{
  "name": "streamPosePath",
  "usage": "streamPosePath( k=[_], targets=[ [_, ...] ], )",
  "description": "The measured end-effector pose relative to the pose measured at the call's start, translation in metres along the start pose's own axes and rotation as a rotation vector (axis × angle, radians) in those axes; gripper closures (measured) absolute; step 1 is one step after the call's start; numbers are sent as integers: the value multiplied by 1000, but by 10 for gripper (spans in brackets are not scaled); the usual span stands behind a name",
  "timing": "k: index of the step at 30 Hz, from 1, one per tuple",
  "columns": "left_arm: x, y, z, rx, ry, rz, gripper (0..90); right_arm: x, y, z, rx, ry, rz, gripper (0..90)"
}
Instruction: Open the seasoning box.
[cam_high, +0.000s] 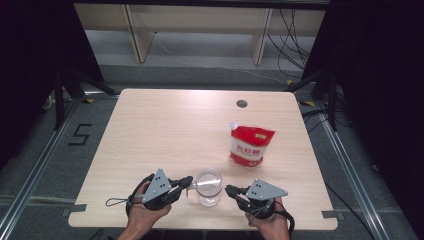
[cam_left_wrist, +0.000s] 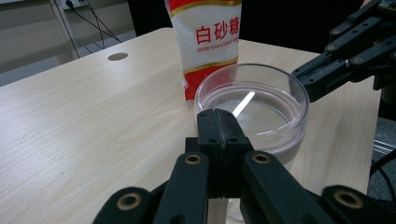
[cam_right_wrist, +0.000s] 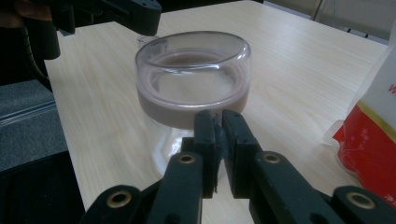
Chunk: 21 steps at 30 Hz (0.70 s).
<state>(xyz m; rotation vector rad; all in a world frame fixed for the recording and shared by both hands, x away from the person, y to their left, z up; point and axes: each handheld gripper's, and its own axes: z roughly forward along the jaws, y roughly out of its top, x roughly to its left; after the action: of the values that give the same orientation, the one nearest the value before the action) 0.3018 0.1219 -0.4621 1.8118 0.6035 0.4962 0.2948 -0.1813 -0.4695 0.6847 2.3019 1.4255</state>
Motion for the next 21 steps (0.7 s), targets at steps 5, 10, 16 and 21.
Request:
streamPosePath(
  k=[5,10,16,21],
  targets=[
    [-2,-2,0,-13,9,19,894,3,-1,2,23,-6,14,879],
    [0,-1,-1,-8,3,14,894,1,0,3,20,-1,-6,881],
    [-1,0,-2,-4,6,4,894,1,-1,3,14,3,-1,881],
    [-3,1,-4,4,-9,-3,894,1,-1,2,10,-5,2,881]
  ],
)
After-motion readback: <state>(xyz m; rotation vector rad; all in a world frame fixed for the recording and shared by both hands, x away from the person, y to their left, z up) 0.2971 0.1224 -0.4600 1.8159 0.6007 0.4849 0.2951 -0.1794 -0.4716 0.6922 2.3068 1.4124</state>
